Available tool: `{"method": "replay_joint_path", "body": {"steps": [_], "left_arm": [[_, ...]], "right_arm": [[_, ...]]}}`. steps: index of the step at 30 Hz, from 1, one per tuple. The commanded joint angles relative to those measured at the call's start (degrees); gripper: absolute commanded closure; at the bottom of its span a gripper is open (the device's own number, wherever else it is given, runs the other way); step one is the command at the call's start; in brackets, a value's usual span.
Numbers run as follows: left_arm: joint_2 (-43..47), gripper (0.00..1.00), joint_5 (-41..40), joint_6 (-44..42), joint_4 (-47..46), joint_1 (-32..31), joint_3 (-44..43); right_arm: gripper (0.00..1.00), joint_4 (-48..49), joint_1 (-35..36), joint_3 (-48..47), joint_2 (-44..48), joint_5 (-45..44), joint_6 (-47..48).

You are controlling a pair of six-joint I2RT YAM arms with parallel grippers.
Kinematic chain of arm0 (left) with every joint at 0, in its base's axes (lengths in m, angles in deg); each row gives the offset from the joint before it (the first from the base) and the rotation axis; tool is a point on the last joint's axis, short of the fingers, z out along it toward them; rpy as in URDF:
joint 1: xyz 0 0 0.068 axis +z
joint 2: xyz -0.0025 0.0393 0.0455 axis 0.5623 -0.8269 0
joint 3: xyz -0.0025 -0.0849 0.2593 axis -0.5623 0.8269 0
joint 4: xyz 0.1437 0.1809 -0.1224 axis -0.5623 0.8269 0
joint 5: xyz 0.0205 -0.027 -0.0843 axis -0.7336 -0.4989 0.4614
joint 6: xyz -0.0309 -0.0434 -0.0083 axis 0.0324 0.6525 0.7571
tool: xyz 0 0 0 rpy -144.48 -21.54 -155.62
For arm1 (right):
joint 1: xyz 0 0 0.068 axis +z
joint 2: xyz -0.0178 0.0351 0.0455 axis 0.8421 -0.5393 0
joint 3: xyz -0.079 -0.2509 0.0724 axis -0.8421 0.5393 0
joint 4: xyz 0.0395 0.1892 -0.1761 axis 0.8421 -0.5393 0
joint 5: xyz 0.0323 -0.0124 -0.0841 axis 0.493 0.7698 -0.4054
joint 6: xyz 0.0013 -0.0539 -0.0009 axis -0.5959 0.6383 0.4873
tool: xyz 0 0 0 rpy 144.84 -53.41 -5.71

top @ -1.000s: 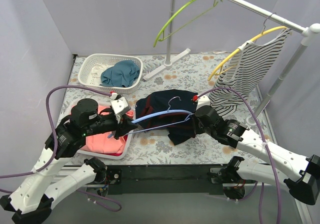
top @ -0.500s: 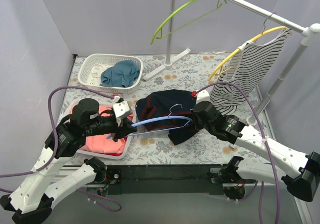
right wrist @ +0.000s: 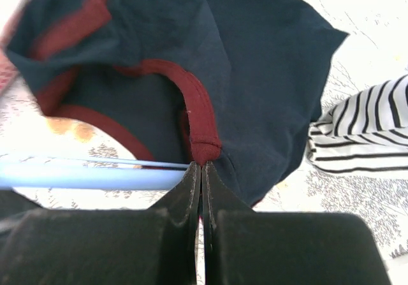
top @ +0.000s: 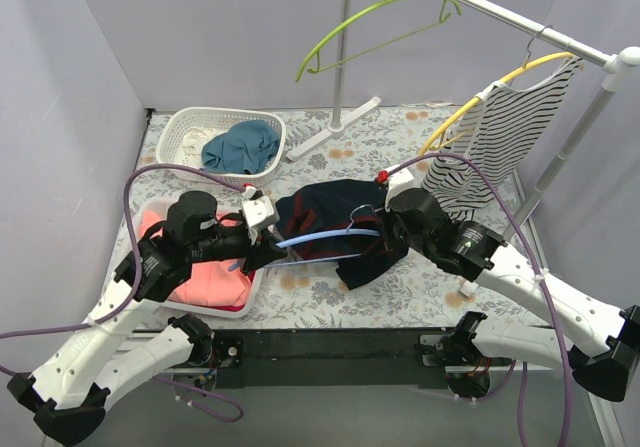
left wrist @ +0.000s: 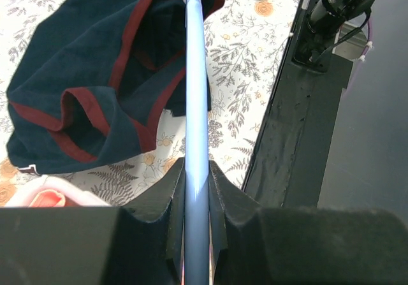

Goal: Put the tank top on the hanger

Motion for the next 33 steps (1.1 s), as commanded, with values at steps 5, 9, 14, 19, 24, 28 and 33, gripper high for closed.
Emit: {"method": "replay_joint_path", "body": {"steps": [5, 9, 14, 19, 24, 28, 33], "left_arm": [[-2.02, 1.0, 5.78, 4.9, -19.28, -0.15, 5.92], [-1.58, 1.0, 5.17, 8.24, -26.14, -0.15, 10.05], [-0.09, 1.0, 4.45, 13.59, -35.55, -0.15, 16.28], [0.62, 1.0, 4.46, 17.55, -40.55, -0.15, 19.28], [-1.23, 1.0, 3.67, 22.38, -46.27, -0.15, 22.53], [-2.28, 1.0, 4.11, 23.53, -47.6, -0.15, 23.77], [-2.46, 1.0, 4.28, 24.24, -48.92, -0.23, 24.56]], "right_arm": [[0.99, 11.51, 0.31, 4.39, 8.38, 8.49, 1.24], [0.99, 12.93, 0.31, 6.77, 9.53, 8.93, 0.28], [0.98, 13.72, 0.31, 7.91, 11.37, 8.24, -0.52], [0.63, 14.51, 0.31, 9.31, 15.23, 5.59, -0.34], [0.47, 20.48, 0.23, 14.67, 21.12, 7.26, 0.01], [0.43, 26.8, 0.22, 16.88, 23.5, 7.44, 0.36], [0.42, 29.89, 0.31, 16.35, 19.47, 4.45, -1.3]]}}
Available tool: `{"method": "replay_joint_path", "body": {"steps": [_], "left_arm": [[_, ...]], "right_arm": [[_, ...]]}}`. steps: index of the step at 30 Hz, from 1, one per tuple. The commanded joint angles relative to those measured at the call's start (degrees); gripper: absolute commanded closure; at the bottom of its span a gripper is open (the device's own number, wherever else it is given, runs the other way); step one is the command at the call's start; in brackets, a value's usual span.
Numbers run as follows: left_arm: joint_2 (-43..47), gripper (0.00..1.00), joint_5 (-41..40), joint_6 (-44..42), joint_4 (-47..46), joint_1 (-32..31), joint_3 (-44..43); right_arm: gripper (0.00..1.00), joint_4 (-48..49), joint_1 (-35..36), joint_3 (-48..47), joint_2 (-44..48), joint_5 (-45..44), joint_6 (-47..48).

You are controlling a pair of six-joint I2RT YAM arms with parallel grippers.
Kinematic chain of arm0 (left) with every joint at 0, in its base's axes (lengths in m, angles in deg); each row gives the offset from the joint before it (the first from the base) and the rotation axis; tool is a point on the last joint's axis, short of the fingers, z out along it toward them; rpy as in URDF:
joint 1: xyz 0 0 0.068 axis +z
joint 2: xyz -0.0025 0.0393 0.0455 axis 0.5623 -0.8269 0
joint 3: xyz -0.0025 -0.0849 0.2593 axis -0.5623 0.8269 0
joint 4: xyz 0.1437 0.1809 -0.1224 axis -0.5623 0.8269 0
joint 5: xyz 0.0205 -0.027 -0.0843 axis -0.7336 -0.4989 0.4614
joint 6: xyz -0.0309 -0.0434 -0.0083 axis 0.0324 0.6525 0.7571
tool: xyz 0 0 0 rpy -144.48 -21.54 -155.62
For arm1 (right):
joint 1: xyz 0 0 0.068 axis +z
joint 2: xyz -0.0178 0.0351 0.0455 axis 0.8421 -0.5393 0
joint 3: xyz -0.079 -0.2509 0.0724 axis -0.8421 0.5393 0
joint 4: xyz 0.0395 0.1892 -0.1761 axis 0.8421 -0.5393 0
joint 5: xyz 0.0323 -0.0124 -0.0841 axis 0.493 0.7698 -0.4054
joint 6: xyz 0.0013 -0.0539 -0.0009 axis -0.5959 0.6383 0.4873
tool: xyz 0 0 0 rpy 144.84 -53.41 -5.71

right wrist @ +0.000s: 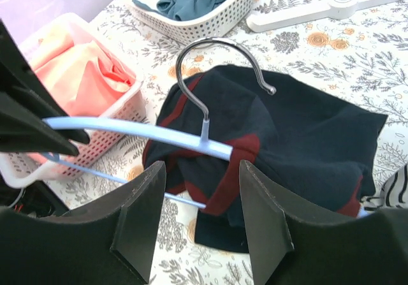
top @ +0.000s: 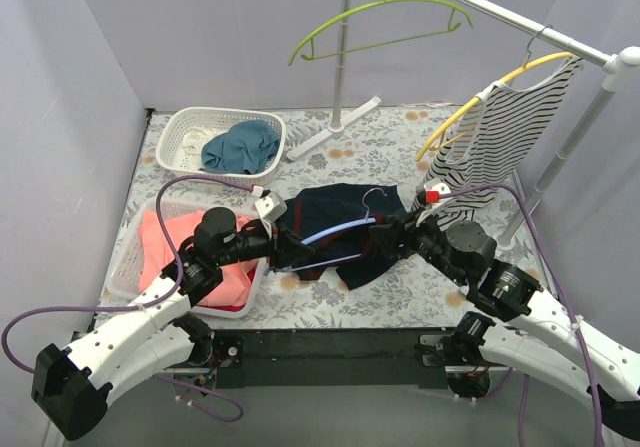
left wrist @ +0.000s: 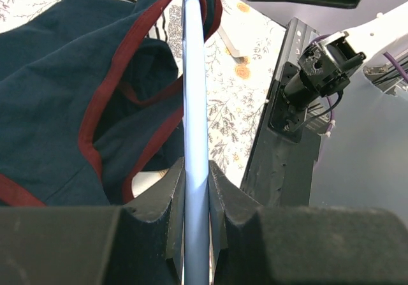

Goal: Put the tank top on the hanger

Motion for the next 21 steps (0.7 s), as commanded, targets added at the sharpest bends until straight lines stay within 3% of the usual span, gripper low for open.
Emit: {"method": "replay_joint_path", "body": {"steps": [1, 11, 17, 20, 21], "left_arm": [[0.32, 1.0, 1.31, 1.59, -6.36, -0.21, -0.05], [-2.85, 1.0, 1.93, 3.44, -8.65, -1.44, 0.39], [-3.55, 1.0, 0.09, 5.28, -10.05, -1.88, 0.48], [-4.69, 1.0, -1.31, 7.3, -11.02, -2.06, 0.21], [-5.48, 1.0, -1.67, 7.65, -11.37, -2.06, 0.21]], "right_arm": [[0.42, 8.08, 0.18, -0.41, -4.14, -2.81, -1.74], [0.47, 17.48, 0.27, 3.45, -7.84, -8.26, -4.21], [0.58, 18.89, 0.27, 4.15, -9.77, -8.17, -5.26], [0.68, 19.51, 0.27, 5.12, -10.04, -8.61, -6.05], [0.76, 19.6, 0.27, 5.38, -10.04, -8.78, -6.14]]}}
